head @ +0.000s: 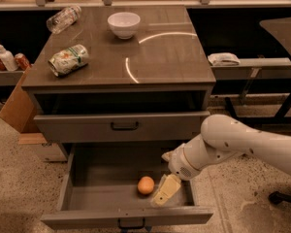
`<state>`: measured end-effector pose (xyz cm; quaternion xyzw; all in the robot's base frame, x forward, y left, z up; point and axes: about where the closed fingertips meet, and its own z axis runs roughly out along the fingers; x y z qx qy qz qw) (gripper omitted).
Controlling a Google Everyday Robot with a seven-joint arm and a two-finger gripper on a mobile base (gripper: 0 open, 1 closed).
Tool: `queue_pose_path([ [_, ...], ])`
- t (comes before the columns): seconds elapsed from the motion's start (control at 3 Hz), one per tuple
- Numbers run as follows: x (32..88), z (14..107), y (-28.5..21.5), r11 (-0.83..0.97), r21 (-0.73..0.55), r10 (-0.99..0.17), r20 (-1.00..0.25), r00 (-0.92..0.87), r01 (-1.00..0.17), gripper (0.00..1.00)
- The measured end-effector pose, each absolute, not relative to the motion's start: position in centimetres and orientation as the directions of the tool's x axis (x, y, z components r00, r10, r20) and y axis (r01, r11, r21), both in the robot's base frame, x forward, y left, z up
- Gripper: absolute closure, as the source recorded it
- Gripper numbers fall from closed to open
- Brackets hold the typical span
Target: Pick orange from middle drawer and place on counter
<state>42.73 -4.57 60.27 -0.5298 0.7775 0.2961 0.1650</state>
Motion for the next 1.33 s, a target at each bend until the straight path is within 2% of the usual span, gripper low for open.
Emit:
queue_pose_path([
  [0.67,46.2,62.1,-1.7,0.358,0.146,-0.714,-0.594,-0.371,-0.922,0.0],
  [1.33,47.2,58.6,-2.7,0.378,0.105,-0.742,-0.56,-0.369,-0.92,0.0],
])
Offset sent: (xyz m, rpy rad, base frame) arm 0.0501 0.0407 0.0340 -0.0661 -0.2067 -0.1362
